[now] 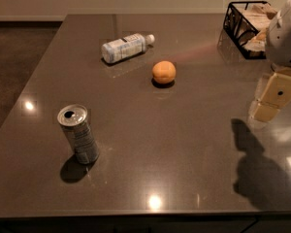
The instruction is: Knock redbull can over
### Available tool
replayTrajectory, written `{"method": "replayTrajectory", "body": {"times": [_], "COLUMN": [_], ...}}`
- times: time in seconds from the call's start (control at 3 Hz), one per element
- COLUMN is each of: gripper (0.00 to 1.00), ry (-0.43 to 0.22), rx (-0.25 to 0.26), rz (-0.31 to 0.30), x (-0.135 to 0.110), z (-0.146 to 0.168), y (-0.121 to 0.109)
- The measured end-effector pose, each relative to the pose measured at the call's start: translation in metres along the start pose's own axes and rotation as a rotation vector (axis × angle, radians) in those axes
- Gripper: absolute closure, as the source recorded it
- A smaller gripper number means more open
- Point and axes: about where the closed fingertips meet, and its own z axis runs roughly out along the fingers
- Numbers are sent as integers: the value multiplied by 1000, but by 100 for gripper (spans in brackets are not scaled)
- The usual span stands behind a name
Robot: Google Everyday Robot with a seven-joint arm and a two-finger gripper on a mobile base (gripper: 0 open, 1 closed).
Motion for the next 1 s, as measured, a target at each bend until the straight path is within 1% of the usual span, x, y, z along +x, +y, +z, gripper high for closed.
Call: {"method": "replayTrajectory", "body": {"times": [0.33,0.67,1.0], "gripper": [0,0,0], "ry": [0,-56,-182], "rx": [0,-8,-42], "rz": [0,-29,-104], "x": [0,-18,-58], "z": [0,-1,-2], "y": [0,3,13]}}
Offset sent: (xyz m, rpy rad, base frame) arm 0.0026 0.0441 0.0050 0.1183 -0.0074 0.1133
